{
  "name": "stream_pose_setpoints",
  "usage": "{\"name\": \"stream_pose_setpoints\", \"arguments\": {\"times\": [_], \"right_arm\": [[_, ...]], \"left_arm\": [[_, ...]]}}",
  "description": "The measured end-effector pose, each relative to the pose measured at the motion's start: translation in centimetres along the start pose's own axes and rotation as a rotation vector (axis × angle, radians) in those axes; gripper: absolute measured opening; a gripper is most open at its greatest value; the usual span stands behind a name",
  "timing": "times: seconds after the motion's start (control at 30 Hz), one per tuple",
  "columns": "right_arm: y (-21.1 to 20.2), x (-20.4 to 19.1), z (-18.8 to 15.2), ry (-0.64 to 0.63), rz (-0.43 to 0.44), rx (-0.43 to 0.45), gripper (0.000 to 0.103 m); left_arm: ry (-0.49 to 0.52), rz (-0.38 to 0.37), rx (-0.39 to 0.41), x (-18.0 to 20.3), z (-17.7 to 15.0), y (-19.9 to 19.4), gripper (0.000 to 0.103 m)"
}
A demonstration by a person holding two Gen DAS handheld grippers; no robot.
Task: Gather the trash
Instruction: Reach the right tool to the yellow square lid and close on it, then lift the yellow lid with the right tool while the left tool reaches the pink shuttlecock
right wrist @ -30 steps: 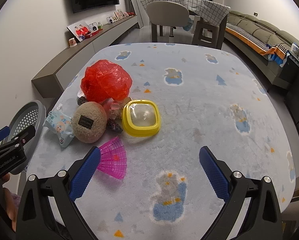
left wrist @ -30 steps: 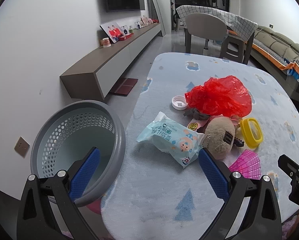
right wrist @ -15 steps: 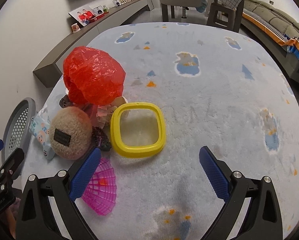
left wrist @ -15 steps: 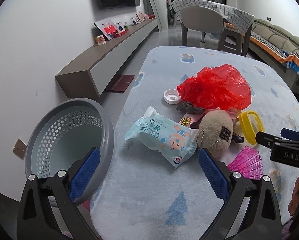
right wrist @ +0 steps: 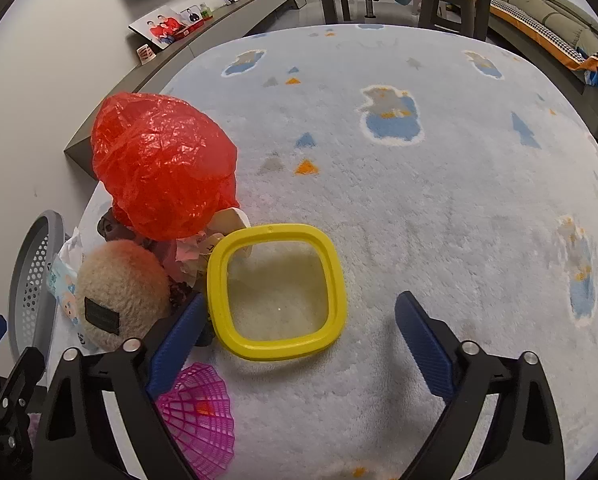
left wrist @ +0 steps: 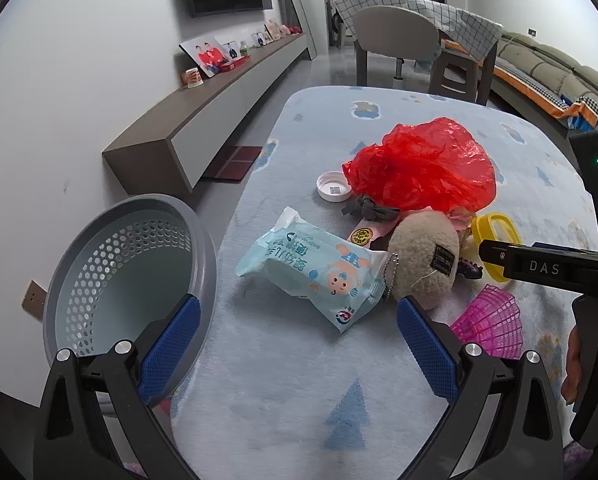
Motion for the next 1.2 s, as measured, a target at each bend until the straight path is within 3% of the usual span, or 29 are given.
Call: {"name": "stream_pose_setpoints", "arguments": {"times": [0.07,0.1,0.43,0.83,1.2], "right_arm": [[0.1,-0.3,0.1,-0.013,0.008,-0.009,0.069],[0.3,-0.4,0.0,-0.02,0.009,-0.017,0.068],[-1.9,0.1,-0.3,0.011,0.018,0.035,0.068],[-5.9,4.1,-2.7,0.105,-0.051,0.095,0.068],[-7.9,7.6,-5.1,0.157,-0.098,0.118,0.068]], "left_arm": [[0.007,-0.004,0.001,0.2,-0.1,0.0,0.097],[0.01,-0.005,0.002,0.3,-0.1,0.0,0.097],[0.04,-0.059,0.027,1.9,-0.3,-0.4,0.097],[0.088,-0.067,0.057,4.0,-0.9,-0.7,0.097],[0.128,-0.119,0.054,7.1,-1.5,-1.0,0.097]]}}
Point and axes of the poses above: each gripper's, at about its wrist camera, not at the fingertips, and y roughly the way its jaws point, x to its right, z to its top, the point moved 3 cm from there along y, roughly the way its jaws point, and after that the axes turned 4 degrees about -z, right-handed, at the moved point
